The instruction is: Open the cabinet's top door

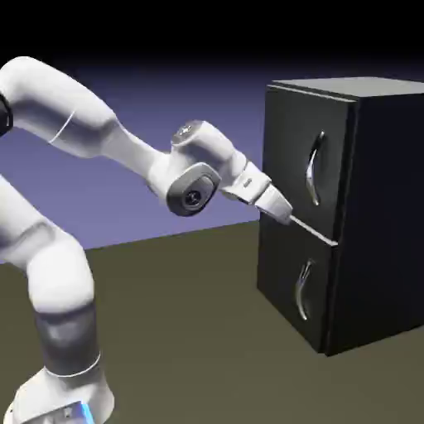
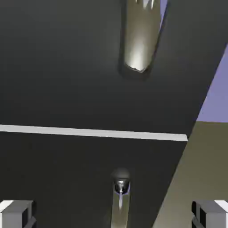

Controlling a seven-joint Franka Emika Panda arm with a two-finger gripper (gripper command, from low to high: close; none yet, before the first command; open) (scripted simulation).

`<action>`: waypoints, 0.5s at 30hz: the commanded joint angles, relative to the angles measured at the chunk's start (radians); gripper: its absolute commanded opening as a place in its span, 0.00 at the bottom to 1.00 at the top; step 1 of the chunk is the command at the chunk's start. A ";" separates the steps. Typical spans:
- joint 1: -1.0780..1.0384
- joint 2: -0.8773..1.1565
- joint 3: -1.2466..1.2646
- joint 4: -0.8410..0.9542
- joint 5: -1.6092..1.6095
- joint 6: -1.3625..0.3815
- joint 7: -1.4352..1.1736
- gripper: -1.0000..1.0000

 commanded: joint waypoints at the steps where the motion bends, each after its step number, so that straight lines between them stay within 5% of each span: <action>1: 0.014 -0.005 -0.014 0.004 -0.044 -0.005 -0.014 0.50; 15: 0.208 -0.077 -0.212 0.057 -0.652 -0.082 -0.209 0.50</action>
